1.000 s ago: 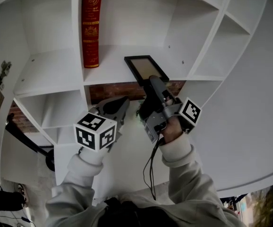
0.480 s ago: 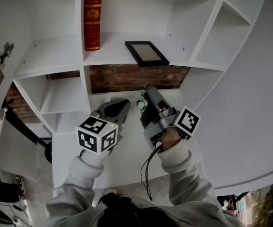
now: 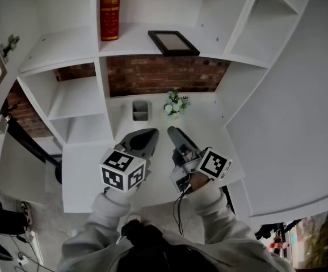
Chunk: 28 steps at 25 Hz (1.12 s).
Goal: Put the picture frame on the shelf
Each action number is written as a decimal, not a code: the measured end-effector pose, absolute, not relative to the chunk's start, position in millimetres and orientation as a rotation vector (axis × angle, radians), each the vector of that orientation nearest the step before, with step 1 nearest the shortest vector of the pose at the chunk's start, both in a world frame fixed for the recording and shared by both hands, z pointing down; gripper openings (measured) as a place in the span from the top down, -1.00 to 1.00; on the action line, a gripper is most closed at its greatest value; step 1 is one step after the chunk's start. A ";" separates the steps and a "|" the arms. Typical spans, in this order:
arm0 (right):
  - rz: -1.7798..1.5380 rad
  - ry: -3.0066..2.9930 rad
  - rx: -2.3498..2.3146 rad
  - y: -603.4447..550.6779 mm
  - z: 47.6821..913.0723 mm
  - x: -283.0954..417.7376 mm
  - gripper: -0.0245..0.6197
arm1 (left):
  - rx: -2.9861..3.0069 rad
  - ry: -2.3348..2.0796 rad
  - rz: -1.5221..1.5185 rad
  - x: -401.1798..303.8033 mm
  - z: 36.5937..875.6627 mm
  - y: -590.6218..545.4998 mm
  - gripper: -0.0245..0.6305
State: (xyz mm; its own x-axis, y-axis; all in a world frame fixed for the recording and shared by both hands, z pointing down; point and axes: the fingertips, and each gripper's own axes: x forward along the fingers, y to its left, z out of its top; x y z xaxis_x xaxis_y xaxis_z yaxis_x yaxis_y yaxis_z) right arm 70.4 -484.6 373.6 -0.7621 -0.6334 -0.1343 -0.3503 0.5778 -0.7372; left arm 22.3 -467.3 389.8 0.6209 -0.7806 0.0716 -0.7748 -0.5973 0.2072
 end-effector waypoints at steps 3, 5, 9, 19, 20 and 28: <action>-0.958 2.501 -0.904 -463.0 402.2 79.7 0.11 | 2.612 -1.260 -0.061 33.0 410.9 -447.6 0.91; -0.892 2.540 -0.984 -449.3 416.3 87.9 0.21 | 2.611 -1.255 -0.053 39.2 425.4 -434.5 0.91; -0.723 2.568 -1.127 -423.7 428.0 101.5 0.65 | 2.593 -1.254 -0.038 46.4 450.0 -410.6 0.91; -0.441 2.708 -1.294 -358.1 471.4 106.4 0.90 | 2.581 -1.232 -0.046 67.4 495.5 -354.2 0.91; -0.452 2.694 -1.303 -352.3 479.4 108.2 0.90 | 2.575 -1.229 -0.040 68.0 502.5 -349.1 0.91; -0.453 2.693 -1.377 -326.1 517.4 109.3 0.89 | 2.545 -1.247 -0.008 67.9 546.9 -316.7 0.92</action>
